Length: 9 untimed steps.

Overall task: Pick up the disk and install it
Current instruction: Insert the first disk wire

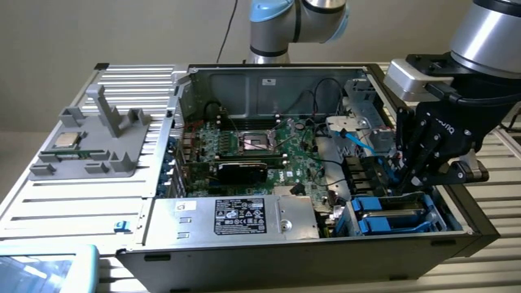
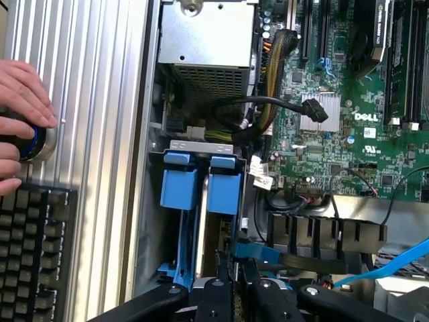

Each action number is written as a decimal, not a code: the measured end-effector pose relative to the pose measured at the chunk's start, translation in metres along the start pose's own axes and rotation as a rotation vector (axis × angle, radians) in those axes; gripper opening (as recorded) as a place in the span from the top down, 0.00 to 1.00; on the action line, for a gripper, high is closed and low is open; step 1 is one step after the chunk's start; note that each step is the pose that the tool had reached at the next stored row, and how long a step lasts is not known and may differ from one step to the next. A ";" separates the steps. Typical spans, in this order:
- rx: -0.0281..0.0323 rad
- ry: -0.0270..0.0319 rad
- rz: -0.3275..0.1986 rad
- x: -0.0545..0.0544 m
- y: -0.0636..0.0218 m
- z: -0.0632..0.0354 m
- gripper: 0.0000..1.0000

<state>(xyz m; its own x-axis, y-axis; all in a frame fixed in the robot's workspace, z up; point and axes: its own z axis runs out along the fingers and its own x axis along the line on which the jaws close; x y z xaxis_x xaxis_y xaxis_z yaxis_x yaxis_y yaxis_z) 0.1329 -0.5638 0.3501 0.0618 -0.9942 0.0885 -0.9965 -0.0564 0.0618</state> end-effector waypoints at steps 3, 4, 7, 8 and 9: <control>-0.0090 0.0215 0.006 0.000 -0.0001 0.0004 0.84; -0.0139 0.0252 0.007 0.000 -0.0001 0.0006 0.84; -0.0364 0.0280 0.011 -0.001 -0.0001 0.0011 0.84; -0.0435 0.0279 0.011 -0.001 -0.0001 0.0013 0.84; -0.0436 0.0278 0.011 -0.001 -0.0001 0.0013 0.84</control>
<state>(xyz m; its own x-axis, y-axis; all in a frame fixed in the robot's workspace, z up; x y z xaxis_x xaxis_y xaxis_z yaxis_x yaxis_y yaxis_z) 0.1329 -0.5634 0.3487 0.0528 -0.9917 0.1170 -0.9938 -0.0407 0.1038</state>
